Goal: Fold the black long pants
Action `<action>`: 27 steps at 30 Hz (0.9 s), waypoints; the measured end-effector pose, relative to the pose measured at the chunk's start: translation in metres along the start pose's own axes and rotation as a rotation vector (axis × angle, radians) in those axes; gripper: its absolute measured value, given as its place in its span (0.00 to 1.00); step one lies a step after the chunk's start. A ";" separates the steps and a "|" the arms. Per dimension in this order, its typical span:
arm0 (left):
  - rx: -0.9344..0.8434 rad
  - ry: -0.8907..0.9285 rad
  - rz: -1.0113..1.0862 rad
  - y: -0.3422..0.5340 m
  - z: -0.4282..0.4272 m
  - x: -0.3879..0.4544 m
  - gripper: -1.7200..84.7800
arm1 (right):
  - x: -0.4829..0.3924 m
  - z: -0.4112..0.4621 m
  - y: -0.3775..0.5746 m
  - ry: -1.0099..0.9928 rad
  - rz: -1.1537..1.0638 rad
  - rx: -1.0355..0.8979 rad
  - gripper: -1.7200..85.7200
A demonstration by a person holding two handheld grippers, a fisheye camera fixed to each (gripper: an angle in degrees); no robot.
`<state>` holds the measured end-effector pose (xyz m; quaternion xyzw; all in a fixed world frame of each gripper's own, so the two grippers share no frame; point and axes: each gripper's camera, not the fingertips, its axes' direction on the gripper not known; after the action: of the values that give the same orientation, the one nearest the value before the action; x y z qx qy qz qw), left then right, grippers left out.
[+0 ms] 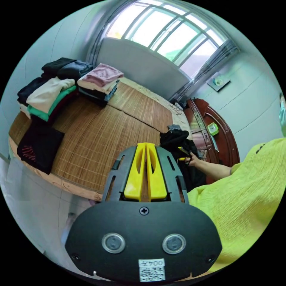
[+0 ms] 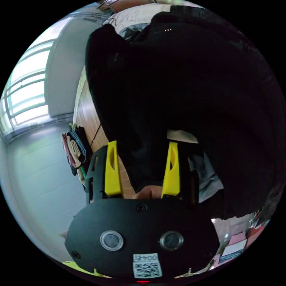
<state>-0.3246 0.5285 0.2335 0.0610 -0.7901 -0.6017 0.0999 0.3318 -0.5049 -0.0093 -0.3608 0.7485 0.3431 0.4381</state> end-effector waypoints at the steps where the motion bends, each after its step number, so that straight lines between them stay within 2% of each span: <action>1: 0.028 0.034 -0.017 0.002 0.000 -0.009 0.03 | 0.000 0.003 -0.004 -0.012 0.015 -0.010 0.16; 2: 0.053 0.077 -0.039 0.002 0.001 -0.019 0.03 | 0.000 0.010 -0.008 -0.065 0.050 -0.045 0.08; 4: 0.073 0.156 -0.070 0.002 0.006 -0.035 0.03 | -0.007 0.016 -0.006 -0.197 0.033 -0.060 0.06; 6: 0.088 0.242 -0.057 -0.001 0.015 -0.046 0.03 | -0.037 0.012 0.019 -0.408 -0.146 -0.010 0.06; 8: 0.083 0.312 -0.008 -0.008 0.034 -0.053 0.03 | -0.064 0.005 0.053 -0.426 -0.269 0.019 0.06; 10: 0.058 0.279 0.028 -0.013 0.052 -0.055 0.03 | -0.082 -0.004 0.091 -0.351 -0.409 0.016 0.06; 13: -0.023 0.204 0.129 -0.021 0.089 -0.056 0.03 | -0.079 -0.008 0.156 -0.273 -0.547 -0.129 0.06; 15: -0.073 0.106 0.223 -0.021 0.112 -0.052 0.03 | -0.058 0.001 0.202 -0.037 -0.583 -0.270 0.06; 17: -0.126 -0.018 0.340 -0.016 0.142 -0.045 0.03 | -0.044 0.007 0.236 0.182 -0.613 -0.296 0.07; 18: -0.135 -0.035 0.362 -0.014 0.149 -0.043 0.03 | -0.041 0.007 0.256 0.330 -0.645 -0.259 0.07; 19: -0.146 -0.043 0.401 -0.011 0.161 -0.042 0.03 | -0.044 0.004 0.265 0.386 -0.666 -0.227 0.07; 21: -0.146 -0.038 0.431 -0.008 0.177 -0.042 0.03 | -0.072 -0.020 0.296 0.470 -0.771 -0.022 0.07; 23: -0.173 -0.025 0.514 -0.002 0.199 -0.034 0.03 | -0.103 -0.038 0.311 0.397 -0.848 0.072 0.04; 27: -0.182 -0.048 0.616 0.006 0.227 -0.019 0.03 | -0.163 -0.061 0.319 -0.034 -0.953 0.045 0.01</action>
<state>-0.3589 0.7475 0.1790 -0.2044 -0.7164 -0.6126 0.2639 0.0962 -0.3555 0.2241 -0.6486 0.4995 0.0935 0.5666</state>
